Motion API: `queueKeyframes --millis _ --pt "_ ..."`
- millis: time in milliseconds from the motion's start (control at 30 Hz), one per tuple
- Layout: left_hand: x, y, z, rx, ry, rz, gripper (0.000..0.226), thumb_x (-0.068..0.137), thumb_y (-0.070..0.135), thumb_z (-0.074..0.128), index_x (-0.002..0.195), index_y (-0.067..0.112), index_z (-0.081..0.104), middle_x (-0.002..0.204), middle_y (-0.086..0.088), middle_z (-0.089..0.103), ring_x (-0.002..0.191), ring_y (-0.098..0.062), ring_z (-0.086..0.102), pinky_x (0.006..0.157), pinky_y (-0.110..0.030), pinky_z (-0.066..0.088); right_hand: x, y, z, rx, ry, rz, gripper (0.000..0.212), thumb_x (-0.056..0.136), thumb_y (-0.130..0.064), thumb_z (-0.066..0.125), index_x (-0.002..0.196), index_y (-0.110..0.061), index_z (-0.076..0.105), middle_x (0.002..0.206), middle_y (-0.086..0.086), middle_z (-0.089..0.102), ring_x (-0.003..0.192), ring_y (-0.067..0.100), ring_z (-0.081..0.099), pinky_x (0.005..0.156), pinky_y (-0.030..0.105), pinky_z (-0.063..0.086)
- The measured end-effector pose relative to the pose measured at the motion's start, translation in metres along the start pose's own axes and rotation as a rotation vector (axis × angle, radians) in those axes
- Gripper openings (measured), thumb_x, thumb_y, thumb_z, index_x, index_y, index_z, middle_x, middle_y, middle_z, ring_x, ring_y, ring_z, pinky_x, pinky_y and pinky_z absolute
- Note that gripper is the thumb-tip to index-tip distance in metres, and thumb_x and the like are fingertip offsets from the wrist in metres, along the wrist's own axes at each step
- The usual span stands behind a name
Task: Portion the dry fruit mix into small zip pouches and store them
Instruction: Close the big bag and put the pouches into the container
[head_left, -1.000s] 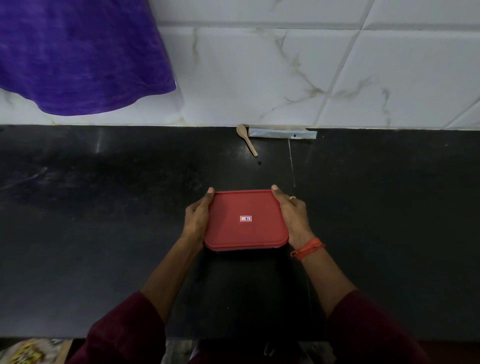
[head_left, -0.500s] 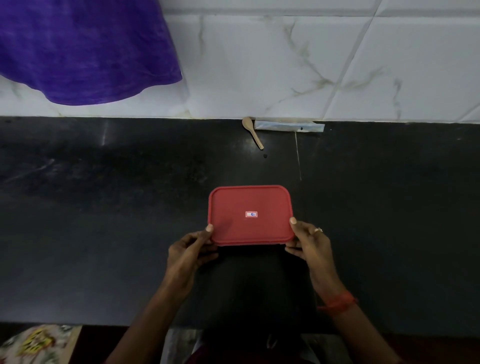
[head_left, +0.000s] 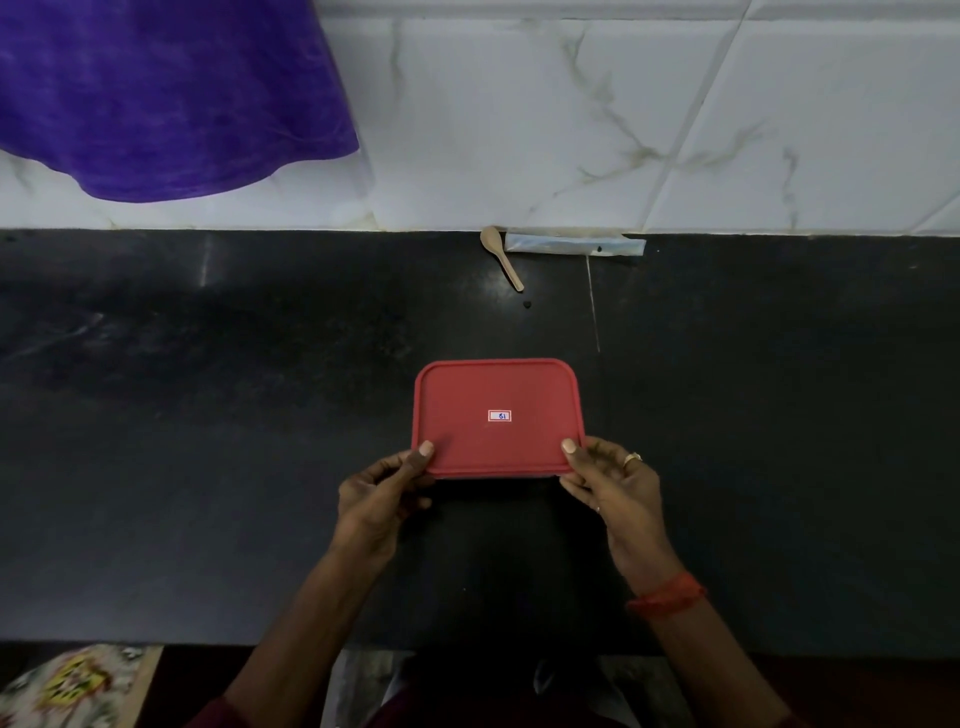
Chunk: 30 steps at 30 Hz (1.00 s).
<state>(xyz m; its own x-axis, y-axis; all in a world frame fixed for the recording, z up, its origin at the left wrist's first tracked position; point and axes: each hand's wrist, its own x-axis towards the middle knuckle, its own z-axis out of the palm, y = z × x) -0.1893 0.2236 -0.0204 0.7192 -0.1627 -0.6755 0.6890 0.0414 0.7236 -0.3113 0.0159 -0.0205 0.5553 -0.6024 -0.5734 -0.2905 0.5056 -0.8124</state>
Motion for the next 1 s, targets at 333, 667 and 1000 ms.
queueKeyframes --millis 333,667,1000 --pt "-0.009 0.009 0.014 0.122 0.047 0.053 0.06 0.06 0.038 0.087 0.105 0.008 0.062 0.099 -0.016 0.072 0.079 -0.027 0.072 0.062 -0.038 0.061 0.0 -0.004 0.02 -0.354 0.117 -0.156 0.097 0.056 -0.058 0.09 0.137 -0.037 0.043 0.113 -0.007 0.061 0.094 0.008 0.068 0.078 0.029 0.058" --pt "-0.018 -0.015 0.042 -0.179 0.093 -0.135 0.047 0.073 0.017 0.087 0.108 -0.001 0.061 0.087 -0.015 0.077 0.078 -0.023 0.077 0.062 -0.031 0.062 -0.019 0.025 0.056 0.284 0.167 0.035 0.062 0.076 -0.014 0.085 0.128 -0.012 0.051 0.122 0.013 0.062 0.107 0.025 0.069 0.081 0.036 0.062" --pt "-0.016 -0.012 0.036 0.013 0.164 -0.111 0.058 0.066 0.043 0.089 0.101 0.005 0.062 0.08 -0.011 0.07 0.055 -0.018 0.066 0.052 -0.032 0.057 -0.015 0.013 0.043 -0.051 0.237 -0.024 0.067 0.071 -0.041 0.087 0.123 -0.025 0.047 0.107 0.006 0.06 0.087 0.015 0.064 0.078 0.036 0.058"
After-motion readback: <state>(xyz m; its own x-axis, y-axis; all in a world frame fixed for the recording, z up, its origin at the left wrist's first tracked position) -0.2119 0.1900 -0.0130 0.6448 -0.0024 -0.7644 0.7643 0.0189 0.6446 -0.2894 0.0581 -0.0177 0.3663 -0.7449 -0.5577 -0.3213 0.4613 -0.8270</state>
